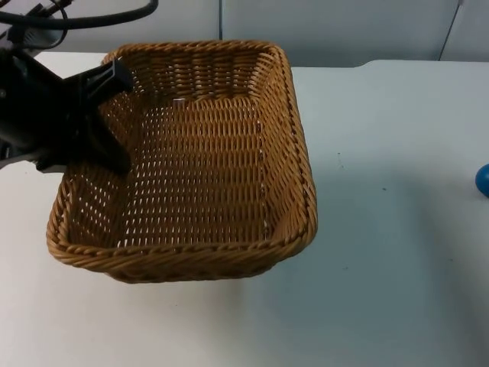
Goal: Pick up the basket with the left hand and place the ball into the basket with the right hand.
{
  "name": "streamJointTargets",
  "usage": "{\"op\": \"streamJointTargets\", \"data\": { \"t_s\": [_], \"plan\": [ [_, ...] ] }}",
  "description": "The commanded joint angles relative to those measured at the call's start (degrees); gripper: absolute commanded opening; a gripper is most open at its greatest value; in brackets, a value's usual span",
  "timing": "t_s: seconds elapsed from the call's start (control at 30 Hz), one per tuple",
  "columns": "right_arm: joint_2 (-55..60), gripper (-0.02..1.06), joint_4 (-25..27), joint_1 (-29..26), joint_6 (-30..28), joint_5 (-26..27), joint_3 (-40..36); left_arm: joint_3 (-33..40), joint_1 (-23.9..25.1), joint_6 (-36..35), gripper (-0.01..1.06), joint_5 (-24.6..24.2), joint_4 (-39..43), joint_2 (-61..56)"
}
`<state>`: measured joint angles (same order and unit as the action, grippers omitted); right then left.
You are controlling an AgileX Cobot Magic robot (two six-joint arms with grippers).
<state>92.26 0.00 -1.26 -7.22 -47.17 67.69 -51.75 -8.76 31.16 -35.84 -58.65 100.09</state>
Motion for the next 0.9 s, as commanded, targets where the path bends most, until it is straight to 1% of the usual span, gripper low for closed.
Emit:
{"op": "streamJointTargets", "data": {
  "t_s": [0.0, 0.13, 0.23, 0.47, 0.5, 0.63, 0.73, 0.83, 0.87],
  "plan": [
    [3.43, 0.74, 0.00, -0.45, -1.25, 0.95, 2.11, 0.06, -0.05, -0.35, 0.00, -0.08, -1.00, -0.99],
    [11.70, 0.74, 0.00, -0.45, -2.30, 1.18, 6.51, 0.06, -0.05, -0.48, 0.00, 0.71, -1.00, -0.99],
    [14.70, 0.74, 0.00, -0.32, -2.71, 1.43, 7.77, 0.06, -0.05, -0.48, 0.00, 1.16, -1.00, -0.99],
    [22.27, 0.74, 0.00, -0.32, -3.30, 5.59, 7.93, 0.06, -0.05, -0.48, 0.00, 1.75, -0.92, -0.99],
    [22.27, 0.74, 0.00, -0.32, -3.30, 5.59, 7.93, 0.06, -0.05, -0.48, 0.00, 1.75, -0.92, -0.99],
    [25.43, 0.74, 0.31, -0.32, -3.30, 8.97, 7.93, 0.06, -0.05, -0.48, 0.00, 1.85, -0.92, -0.99],
    [27.23, 0.74, 0.00, -0.32, -3.30, 10.32, 7.93, 0.06, -0.05, -0.48, 0.00, 1.98, -0.92, -0.99],
    [28.34, 0.74, 0.60, -0.32, -3.30, 11.76, 7.93, 0.06, -0.05, -0.48, 0.00, 2.19, -0.92, -0.99],
    [28.89, 0.72, 1.25, -0.32, -3.30, 12.42, 7.93, 0.06, -0.05, -0.34, 0.00, 2.19, -0.92, -0.99]
  ]
}}
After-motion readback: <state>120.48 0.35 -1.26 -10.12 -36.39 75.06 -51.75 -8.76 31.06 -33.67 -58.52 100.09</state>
